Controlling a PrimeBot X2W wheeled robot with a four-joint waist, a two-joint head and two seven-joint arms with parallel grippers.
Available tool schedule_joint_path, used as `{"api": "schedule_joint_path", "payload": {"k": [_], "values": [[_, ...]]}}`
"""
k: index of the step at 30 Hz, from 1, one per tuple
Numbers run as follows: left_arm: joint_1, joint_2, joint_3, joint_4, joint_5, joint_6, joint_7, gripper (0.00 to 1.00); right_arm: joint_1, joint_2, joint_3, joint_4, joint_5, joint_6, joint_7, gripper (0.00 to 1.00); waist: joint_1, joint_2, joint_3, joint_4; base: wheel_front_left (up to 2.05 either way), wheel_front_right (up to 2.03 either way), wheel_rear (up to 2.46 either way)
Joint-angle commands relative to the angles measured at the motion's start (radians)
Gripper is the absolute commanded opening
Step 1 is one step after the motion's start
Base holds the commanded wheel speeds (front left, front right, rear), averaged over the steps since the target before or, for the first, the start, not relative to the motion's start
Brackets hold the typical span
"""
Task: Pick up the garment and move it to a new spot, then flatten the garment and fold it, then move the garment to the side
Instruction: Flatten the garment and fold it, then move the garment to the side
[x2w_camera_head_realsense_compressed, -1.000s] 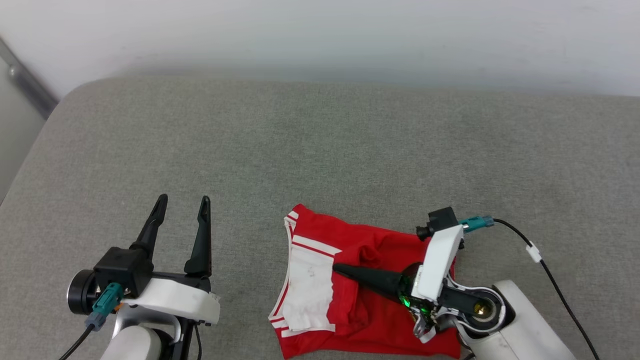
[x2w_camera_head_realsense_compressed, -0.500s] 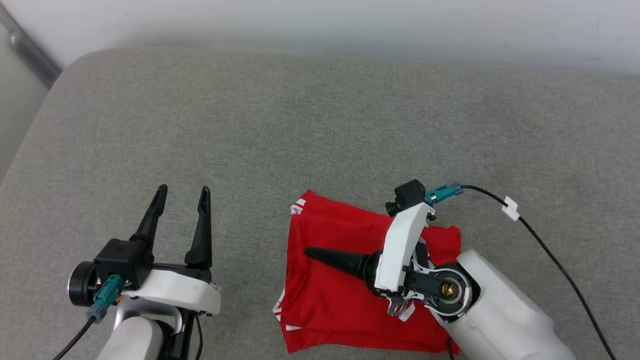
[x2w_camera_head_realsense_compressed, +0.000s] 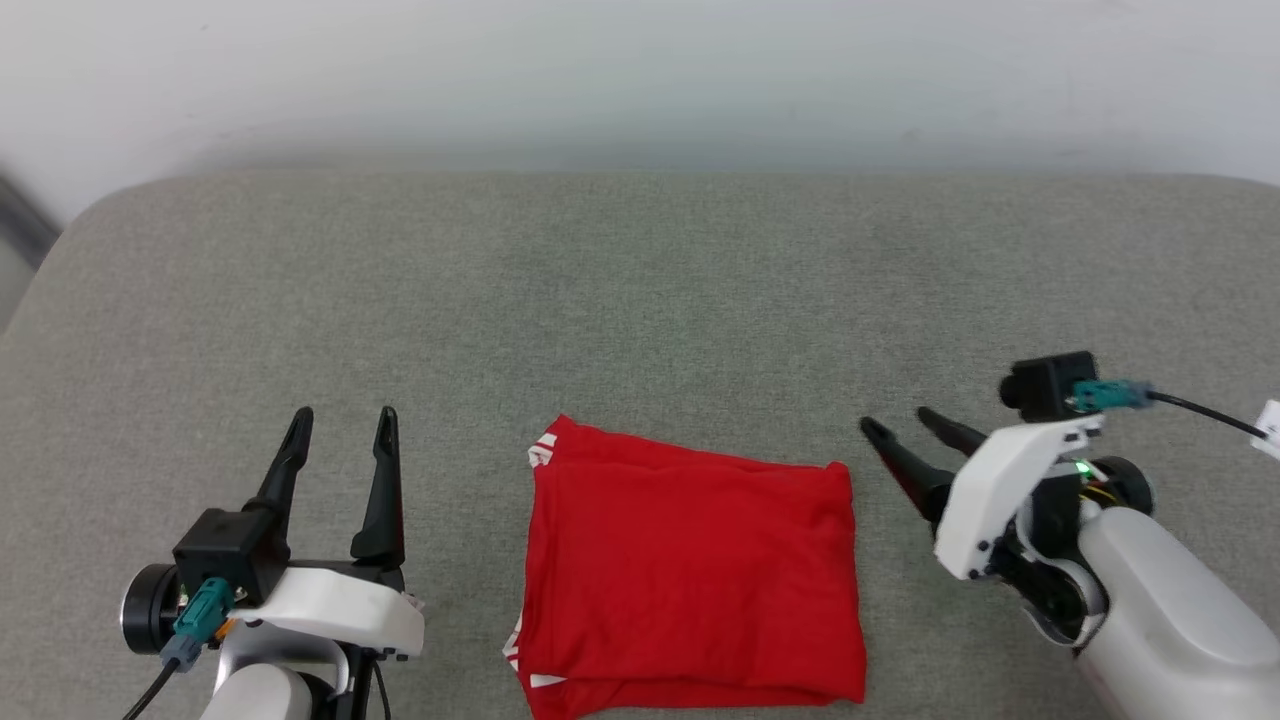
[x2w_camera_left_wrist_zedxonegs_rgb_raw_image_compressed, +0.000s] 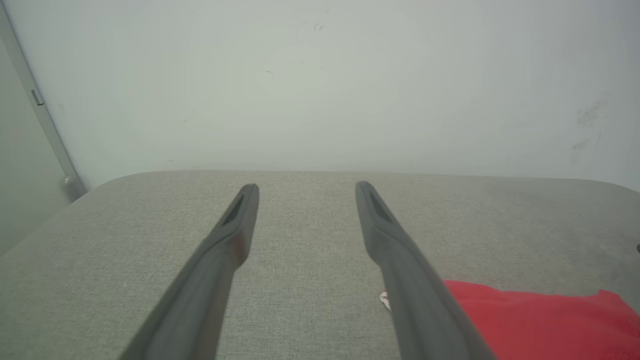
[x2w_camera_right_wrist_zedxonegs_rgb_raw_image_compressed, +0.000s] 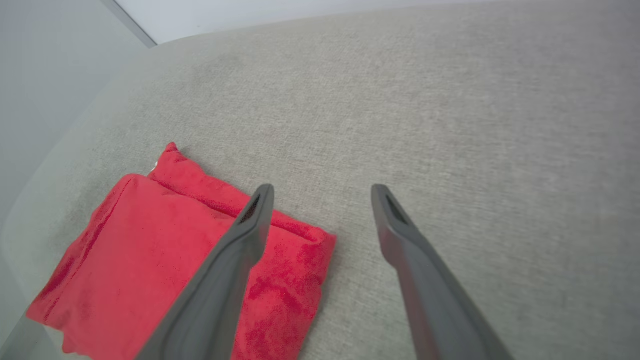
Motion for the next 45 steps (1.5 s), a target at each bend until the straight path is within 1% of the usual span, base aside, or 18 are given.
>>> {"api": "schedule_joint_path", "payload": {"k": [1, 4, 6, 8, 11, 12, 17, 18, 21, 25, 28, 33, 36, 39, 42, 45], "values": [[0.012, 0.005, 0.005, 0.003, -0.004, 0.006, -0.004, 1.00, 0.026, -0.014, -0.033, 0.013, -0.037, -0.001, -0.037, 1.00, 0.0000, 0.0000, -0.020, -0.022, 0.00, 0.00, 0.00], [0.030, 0.005, 0.011, 0.010, -0.010, 0.011, -0.005, 1.00, 0.086, -0.027, -0.135, 0.030, -0.125, -0.001, -0.123, 1.00, 0.0000, 0.0000, -0.042, -0.042, 0.00, 0.00, 0.00], [0.039, 0.006, 0.019, 0.017, -0.015, 0.017, -0.005, 1.00, 0.128, -0.030, -0.217, 0.018, -0.185, 0.000, -0.187, 1.00, 0.0000, 0.0000, -0.052, -0.052, 0.00, 0.00, 0.00], [0.050, 0.008, 0.026, 0.025, -0.020, 0.017, -0.005, 1.00, 0.175, -0.017, -0.298, -0.012, -0.245, 0.000, -0.253, 1.00, 0.0000, 0.0000, -0.060, -0.062, 0.00, 0.00, 0.00], [0.065, 0.009, 0.036, 0.031, -0.022, 0.024, -0.006, 1.00, 0.259, 0.015, -0.406, -0.087, -0.325, 0.000, -0.324, 1.00, 0.0000, 0.0000, -0.075, -0.070, 0.00, 0.00, 0.00], [0.085, 0.009, 0.040, 0.040, -0.019, 0.028, -0.007, 1.00, 0.338, 0.054, -0.492, -0.200, -0.410, 0.000, -0.352, 1.00, 0.0000, 0.0000, -0.093, -0.073, 0.00, 0.00, 0.00], [0.117, 0.003, 0.041, 0.058, -0.019, 0.027, -0.007, 1.00, 0.475, 0.117, -0.570, -0.417, -0.546, 0.000, -0.314, 1.00, 0.0000, 0.0000, -0.121, -0.077, 0.00, 0.00, 0.00], [0.124, 0.002, 0.039, 0.060, -0.017, 0.027, -0.008, 1.00, 0.501, 0.138, -0.582, -0.460, -0.558, -0.001, -0.298, 1.00, 0.0000, 0.0000, -0.125, -0.078, 0.00, 0.00, 0.00], [0.134, 0.003, 0.034, 0.064, -0.007, 0.028, -0.008, 1.00, 0.561, 0.162, -0.603, -0.559, -0.609, -0.001, -0.254, 1.00, 0.0000, 0.0000, -0.132, -0.081, 0.00, 0.00, 0.00], [0.144, -0.001, 0.034, 0.070, -0.006, 0.023, -0.007, 1.00, 0.610, 0.188, -0.613, -0.649, -0.635, -0.001, -0.207, 1.00, 0.0000, 0.0000, -0.139, -0.083, 0.00, 0.00, 0.00], [0.143, -0.005, 0.032, 0.070, -0.004, 0.019, -0.007, 1.00, 0.629, 0.199, -0.615, -0.688, -0.645, -0.001, -0.182, 1.00, 0.0000, 0.0000, -0.139, -0.087, 0.00, 0.00, 0.00], [0.121, -0.011, 0.036, 0.078, 0.000, 0.007, -0.007, 1.00, 0.637, 0.209, -0.613, -0.719, -0.654, -0.001, -0.161, 1.00, 0.0000, 0.0000, -0.137, -0.091, 0.00, 0.00, 0.00], [0.117, -0.016, 0.042, 0.078, 0.003, 0.003, -0.008, 1.00, 0.643, 0.214, -0.619, -0.720, -0.640, -0.001, -0.141, 1.00, 0.0000, 0.0000, -0.137, -0.093, 0.00, 0.00, 0.00], [0.114, -0.020, 0.048, 0.075, 0.006, 0.000, -0.008, 1.00, 0.649, 0.223, -0.641, -0.701, -0.578, -0.001, -0.094, 1.00, 0.0000, 0.0000, -0.136, -0.093, 0.00, 0.00, 0.00], [0.107, -0.027, 0.059, 0.067, 0.009, -0.004, -0.008, 1.00, 0.633, 0.226, -0.712, -0.660, -0.474, 0.000, 0.012, 1.00, 0.0000, 0.0000, -0.132, -0.087, 0.00, 0.00, 0.00], [0.097, -0.037, 0.080, 0.055, 0.014, -0.008, -0.008, 1.00, 0.577, 0.200, -0.798, -0.600, -0.377, 0.000, 0.129, 1.00, 0.0000, 0.0000, -0.118, -0.077, 0.00, 0.00, 0.00]]}}
